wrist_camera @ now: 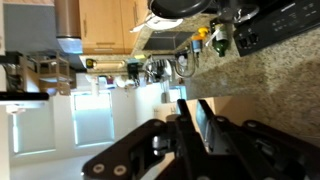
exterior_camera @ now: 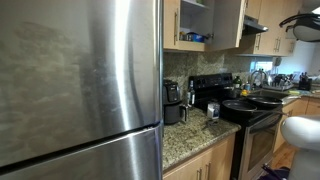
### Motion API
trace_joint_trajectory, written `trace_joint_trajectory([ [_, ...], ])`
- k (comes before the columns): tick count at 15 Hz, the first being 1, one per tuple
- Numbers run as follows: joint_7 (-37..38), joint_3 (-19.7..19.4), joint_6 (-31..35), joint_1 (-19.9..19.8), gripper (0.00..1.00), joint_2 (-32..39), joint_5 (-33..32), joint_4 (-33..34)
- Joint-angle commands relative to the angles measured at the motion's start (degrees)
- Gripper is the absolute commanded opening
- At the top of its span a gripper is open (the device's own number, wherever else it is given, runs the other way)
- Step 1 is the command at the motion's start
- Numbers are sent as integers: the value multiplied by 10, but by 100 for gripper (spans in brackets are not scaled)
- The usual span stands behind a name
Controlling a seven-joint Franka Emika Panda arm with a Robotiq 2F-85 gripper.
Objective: Open the air fryer and the right-sided cabinet door
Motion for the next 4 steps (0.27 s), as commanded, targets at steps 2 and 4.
trace_joint_trajectory([
  [2,11,1,-22,-15,17,-4,57,2],
  [4,27,6,-27,-15,34,-2,81,3],
])
